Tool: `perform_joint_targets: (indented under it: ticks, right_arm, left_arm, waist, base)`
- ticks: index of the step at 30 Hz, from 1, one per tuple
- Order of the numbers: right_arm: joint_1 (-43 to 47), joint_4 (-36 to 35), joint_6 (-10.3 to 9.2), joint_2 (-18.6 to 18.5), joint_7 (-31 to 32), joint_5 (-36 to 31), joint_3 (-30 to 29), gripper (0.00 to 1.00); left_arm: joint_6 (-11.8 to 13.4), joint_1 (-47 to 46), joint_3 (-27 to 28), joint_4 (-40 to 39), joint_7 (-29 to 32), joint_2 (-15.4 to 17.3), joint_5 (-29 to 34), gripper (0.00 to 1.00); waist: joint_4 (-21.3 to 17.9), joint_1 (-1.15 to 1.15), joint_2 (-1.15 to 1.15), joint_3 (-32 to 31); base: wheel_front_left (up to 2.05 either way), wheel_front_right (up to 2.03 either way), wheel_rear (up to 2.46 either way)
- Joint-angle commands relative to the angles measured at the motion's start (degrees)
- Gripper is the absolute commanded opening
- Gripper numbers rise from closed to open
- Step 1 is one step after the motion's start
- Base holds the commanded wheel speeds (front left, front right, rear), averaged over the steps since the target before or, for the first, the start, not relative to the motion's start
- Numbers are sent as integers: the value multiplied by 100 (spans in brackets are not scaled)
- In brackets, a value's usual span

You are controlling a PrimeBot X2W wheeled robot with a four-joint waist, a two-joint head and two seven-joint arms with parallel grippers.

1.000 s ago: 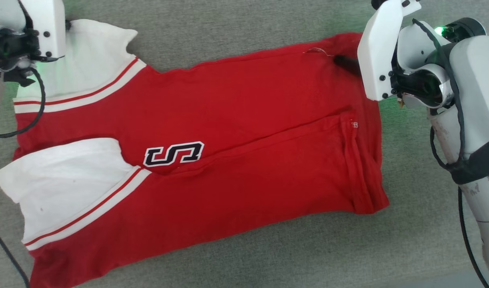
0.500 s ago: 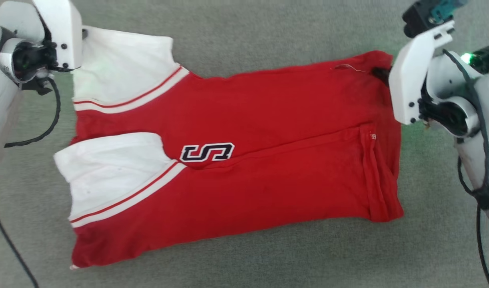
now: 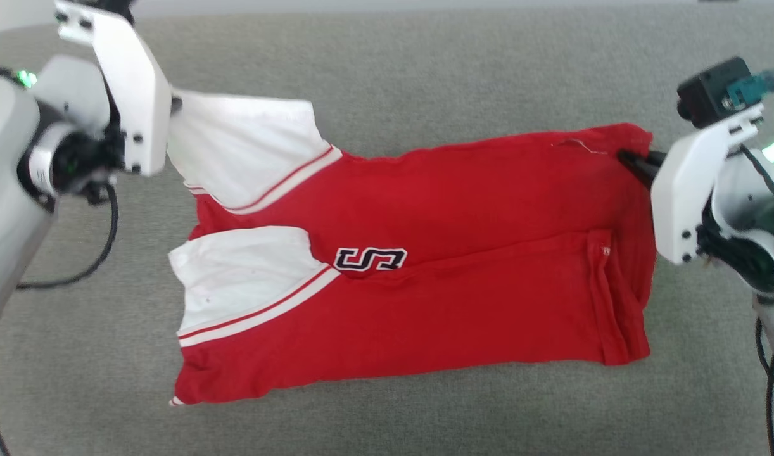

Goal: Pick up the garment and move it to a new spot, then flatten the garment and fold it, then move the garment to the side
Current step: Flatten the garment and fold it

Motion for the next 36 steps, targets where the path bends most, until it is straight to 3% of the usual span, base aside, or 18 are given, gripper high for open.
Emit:
perform_joint_targets:
  ticks: [1,12,18,22,25,27,28,29,31,32,33,34,35,36]
  right_arm:
    - [82,-61,-6,-23,24,-25,-8,0]
    - [1640,-1773,-6,-507,587,205,-425,0]
    - [2546,-2275,-6,-612,810,272,-860,0]
    - [2975,-2146,-6,-450,859,312,-1030,0]
    - [3052,-1783,-5,-209,741,340,-944,0]
    - [2933,-1590,-5,-150,630,296,-829,16]
    - [2878,-1474,-5,-102,578,328,-780,40]
    - [2812,-1363,-5,-118,509,273,-752,100]
    - [2715,-1201,-5,-95,421,283,-671,100]
    - [2677,-1140,-5,-110,401,289,-647,100]
    - [2635,-1109,-5,-143,388,299,-635,100]
    - [2609,-1099,-5,-152,389,322,-653,100]
    - [2602,-1108,-5,-184,422,332,-677,100]
    - [2591,-1134,-5,-218,450,363,-708,100]
  left_arm:
    - [39,98,-3,-33,22,56,7,0]
    - [1715,1643,-6,-3150,638,1359,-442,0]
    - [2503,2415,-113,-4325,721,1871,-616,0]
    - [2709,2825,-200,-4463,594,1880,-729,0]
    - [2606,3088,-325,-4096,465,1734,-806,0]
    - [2472,3182,-334,-3783,332,1547,-887,0]
    - [2419,3207,-332,-3601,263,1481,-904,6]
    - [2353,3232,-340,-3416,219,1416,-940,7]
    - [2213,3207,-322,-3136,86,1307,-905,46]
    - [2153,3190,-297,-3024,-2,1256,-889,51]
    - [2098,3194,-277,-2934,-70,1215,-909,65]
    - [2042,3190,-254,-2863,-157,1193,-895,93]
    - [2006,3187,-214,-2810,-245,1175,-877,100]
    - [1969,3197,-177,-2785,-325,1154,-886,100]
  waist:
    - [86,0,0,-103]
    - [213,0,0,-348]
    - [234,0,0,-336]
    - [231,0,0,-309]
    - [204,0,0,-269]
    - [203,0,0,-254]
    - [198,0,0,-247]
    - [194,0,0,-242]
    - [194,0,0,-227]
    - [195,0,0,-223]
    - [196,0,0,-220]
    - [197,0,0,-219]
    - [203,0,0,-211]
    - [210,0,0,-205]
  base:
    - [0,0,0]
    - [0,0,0]
    - [0,0,0]
    - [0,0,0]
    - [0,0,0]
    - [0,0,0]
    - [0,0,0]
    - [0,0,0]
    - [0,0,0]
    - [0,0,0]
    - [0,0,0]
    - [0,0,0]
    - [0,0,0]
    - [0,0,0]
